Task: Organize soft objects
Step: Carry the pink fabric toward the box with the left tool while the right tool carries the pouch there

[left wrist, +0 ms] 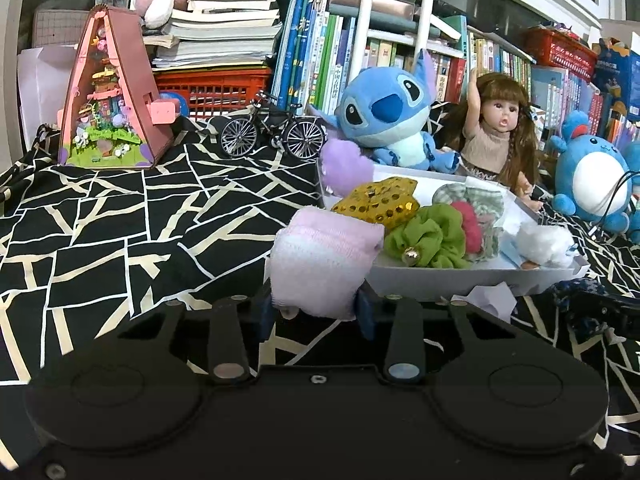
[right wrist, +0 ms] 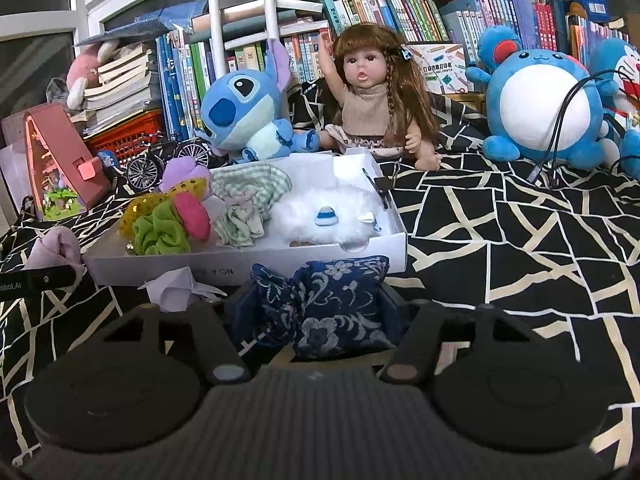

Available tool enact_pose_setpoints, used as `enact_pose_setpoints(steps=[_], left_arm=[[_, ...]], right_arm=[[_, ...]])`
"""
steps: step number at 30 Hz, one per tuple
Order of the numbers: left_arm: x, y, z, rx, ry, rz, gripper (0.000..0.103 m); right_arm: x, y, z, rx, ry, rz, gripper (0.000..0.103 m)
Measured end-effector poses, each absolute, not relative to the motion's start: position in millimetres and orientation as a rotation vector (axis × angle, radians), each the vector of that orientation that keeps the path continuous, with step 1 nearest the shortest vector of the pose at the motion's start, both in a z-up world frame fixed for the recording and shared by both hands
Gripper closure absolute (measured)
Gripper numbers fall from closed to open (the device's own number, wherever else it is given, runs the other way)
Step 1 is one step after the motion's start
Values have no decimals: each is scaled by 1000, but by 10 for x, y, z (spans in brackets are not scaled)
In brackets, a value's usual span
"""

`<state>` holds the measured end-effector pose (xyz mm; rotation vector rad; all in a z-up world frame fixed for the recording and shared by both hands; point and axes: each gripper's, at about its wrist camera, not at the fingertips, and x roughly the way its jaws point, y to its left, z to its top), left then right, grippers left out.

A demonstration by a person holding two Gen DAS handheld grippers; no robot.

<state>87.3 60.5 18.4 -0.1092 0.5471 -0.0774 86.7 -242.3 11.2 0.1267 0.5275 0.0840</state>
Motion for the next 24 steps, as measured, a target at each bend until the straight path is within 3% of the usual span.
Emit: enact_pose_setpoints(steps=[9, 24], left_arm=[[818, 560, 289, -112, 527, -96, 66], [783, 501, 394, -119, 522, -125, 67]], right_arm=[[813, -2389, 196, 107, 515, 92, 56], [718, -2366, 342, 90, 467, 108, 58]])
